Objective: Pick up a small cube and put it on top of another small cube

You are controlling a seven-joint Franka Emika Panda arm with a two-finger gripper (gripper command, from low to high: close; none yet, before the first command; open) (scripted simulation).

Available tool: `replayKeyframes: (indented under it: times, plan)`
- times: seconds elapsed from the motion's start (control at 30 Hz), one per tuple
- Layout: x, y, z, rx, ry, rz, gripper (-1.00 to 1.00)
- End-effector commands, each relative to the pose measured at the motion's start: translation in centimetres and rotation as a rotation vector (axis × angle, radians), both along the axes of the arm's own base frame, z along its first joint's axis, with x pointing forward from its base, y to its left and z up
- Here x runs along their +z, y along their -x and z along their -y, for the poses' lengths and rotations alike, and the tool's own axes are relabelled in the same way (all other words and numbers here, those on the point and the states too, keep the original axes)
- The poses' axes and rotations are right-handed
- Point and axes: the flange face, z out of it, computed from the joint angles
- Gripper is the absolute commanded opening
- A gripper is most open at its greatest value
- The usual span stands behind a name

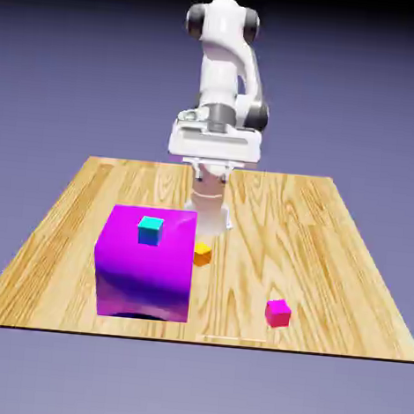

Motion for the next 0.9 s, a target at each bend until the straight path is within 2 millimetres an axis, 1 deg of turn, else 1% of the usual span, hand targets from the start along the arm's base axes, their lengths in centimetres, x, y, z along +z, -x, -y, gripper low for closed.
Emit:
replayKeyframes:
  times: [0.0,0.07,0.13,0.23,0.3,0.37,0.43,0.5,0.53,0.63,0.8,0.83,0.87]
  plan:
    - [-0.9,-0.7,2.0,-0.059,-0.027,-0.051,0.00]
    - [-2.7,-1.6,6.0,-0.177,-0.085,-0.149,0.00]
    - [-4.6,-2.0,10.1,-0.294,-0.149,-0.243,0.00]
    - [-7.7,-1.6,16.4,-0.470,-0.255,-0.376,0.00]
    - [-9.9,-0.6,20.4,-0.586,-0.332,-0.460,0.00]
    - [-12.1,0.8,24.3,-0.700,-0.415,-0.539,0.00]
    - [-14.3,2.7,28.1,-0.812,-0.503,-0.614,0.00]
    - [-16.5,5.0,31.5,-0.921,-0.596,-0.684,0.00]
    - [-17.8,6.0,32.6,-0.959,-0.638,-0.726,0.00]
    - [-21.6,8.6,34.9,-1.043,-0.766,-0.863,0.00]
    - [-27.7,13.7,37.5,-1.159,-1.006,-1.078,0.00]
    - [-28.7,13.9,37.1,-1.150,-1.036,-1.123,0.00]
    - [-29.0,12.4,35.4,-1.092,-1.012,-1.160,0.00]
